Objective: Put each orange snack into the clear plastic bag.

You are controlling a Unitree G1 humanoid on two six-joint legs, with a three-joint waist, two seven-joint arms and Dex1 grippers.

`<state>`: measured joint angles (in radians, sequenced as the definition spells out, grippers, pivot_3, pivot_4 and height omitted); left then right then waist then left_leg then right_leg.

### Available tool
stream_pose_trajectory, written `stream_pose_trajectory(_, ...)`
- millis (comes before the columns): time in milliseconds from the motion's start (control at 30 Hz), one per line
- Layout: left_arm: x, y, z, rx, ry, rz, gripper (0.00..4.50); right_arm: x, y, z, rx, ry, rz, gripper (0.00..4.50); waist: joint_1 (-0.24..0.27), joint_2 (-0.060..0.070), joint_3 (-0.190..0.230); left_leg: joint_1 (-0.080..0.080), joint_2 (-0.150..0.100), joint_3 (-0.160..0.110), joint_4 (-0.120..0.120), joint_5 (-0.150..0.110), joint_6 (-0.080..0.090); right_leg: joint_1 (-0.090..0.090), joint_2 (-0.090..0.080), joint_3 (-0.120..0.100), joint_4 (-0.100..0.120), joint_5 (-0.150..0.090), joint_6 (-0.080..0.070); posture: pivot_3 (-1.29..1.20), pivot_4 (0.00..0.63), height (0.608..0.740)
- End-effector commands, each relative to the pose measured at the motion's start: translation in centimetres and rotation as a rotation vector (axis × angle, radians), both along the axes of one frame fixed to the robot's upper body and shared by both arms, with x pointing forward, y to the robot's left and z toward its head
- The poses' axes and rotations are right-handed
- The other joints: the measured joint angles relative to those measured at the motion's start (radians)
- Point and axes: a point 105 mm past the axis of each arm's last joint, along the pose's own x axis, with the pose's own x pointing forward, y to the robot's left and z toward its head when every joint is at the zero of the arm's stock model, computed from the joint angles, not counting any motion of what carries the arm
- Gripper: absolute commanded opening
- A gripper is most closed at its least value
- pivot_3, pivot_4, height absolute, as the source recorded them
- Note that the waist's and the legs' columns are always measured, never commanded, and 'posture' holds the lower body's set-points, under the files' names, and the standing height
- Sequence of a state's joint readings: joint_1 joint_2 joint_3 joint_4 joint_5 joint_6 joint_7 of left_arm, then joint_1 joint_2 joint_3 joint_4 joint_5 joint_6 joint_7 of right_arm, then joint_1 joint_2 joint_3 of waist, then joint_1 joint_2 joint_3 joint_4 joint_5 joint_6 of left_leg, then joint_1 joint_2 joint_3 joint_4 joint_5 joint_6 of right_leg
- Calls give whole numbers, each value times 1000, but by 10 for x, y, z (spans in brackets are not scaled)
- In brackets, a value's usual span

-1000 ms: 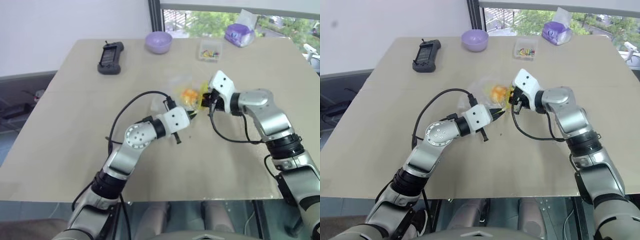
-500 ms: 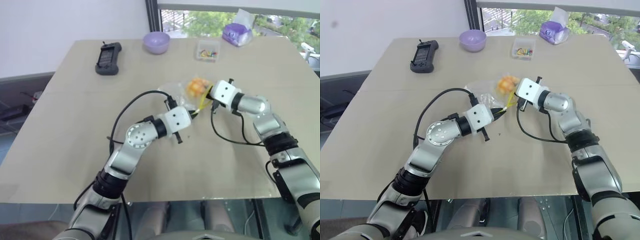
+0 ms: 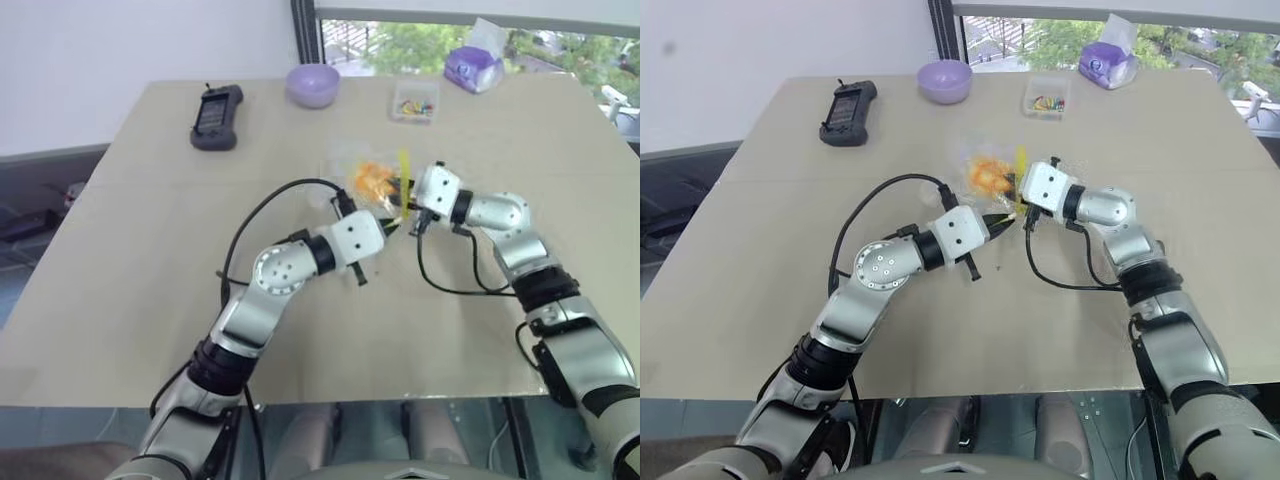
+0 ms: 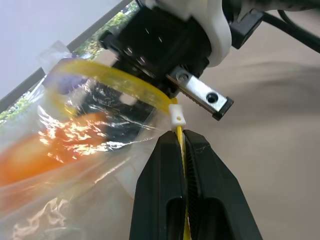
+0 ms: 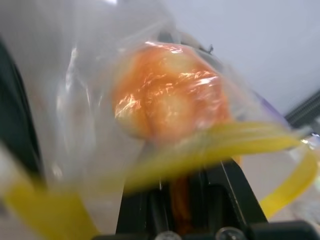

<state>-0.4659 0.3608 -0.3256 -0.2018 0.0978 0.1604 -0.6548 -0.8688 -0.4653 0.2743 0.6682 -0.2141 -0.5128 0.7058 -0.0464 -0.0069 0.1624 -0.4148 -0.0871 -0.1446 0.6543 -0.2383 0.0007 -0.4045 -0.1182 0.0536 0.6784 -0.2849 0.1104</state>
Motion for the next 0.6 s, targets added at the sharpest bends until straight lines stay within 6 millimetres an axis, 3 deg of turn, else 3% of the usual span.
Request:
stream_pose_trajectory(33,-3,-4,7,-8,-35,-20,0,13,-13,18,-86,-188,-79,40,3,0,0,0,0,0,0,0,0,0,0,0,0,0,0,0,150,740)
stream_pose_trajectory(133,-3,-3,7,-10,-36,-19,0,18,-19,24,-74,-240,-116,40,-3,0,0,0,0,1,-1,0,0,-1,1,0,0,0,0,0,150,740)
stream_pose_trajectory(400,-3,-3,7,-13,-37,-18,0,8,-5,26,-63,-284,-5,40,-23,0,0,0,1,2,-2,0,0,-1,1,2,0,0,0,0,150,740)
stream_pose_trajectory(467,-3,-3,7,-13,-38,-18,0,7,-4,21,-102,-278,6,999,-23,0,0,0,1,2,-2,0,0,-1,1,2,0,0,0,0,150,740)
stream_pose_trajectory(500,-3,-3,7,-14,-38,-18,0,8,-5,20,-105,-269,-1,1165,-23,0,0,0,1,2,-2,0,0,-1,1,2,0,0,0,0,150,740)
stream_pose_trajectory(600,-3,-3,6,-14,-38,-16,0,6,-3,22,-81,-279,11,2653,-23,0,0,0,1,2,-1,0,0,-1,1,2,0,0,0,0,150,740)
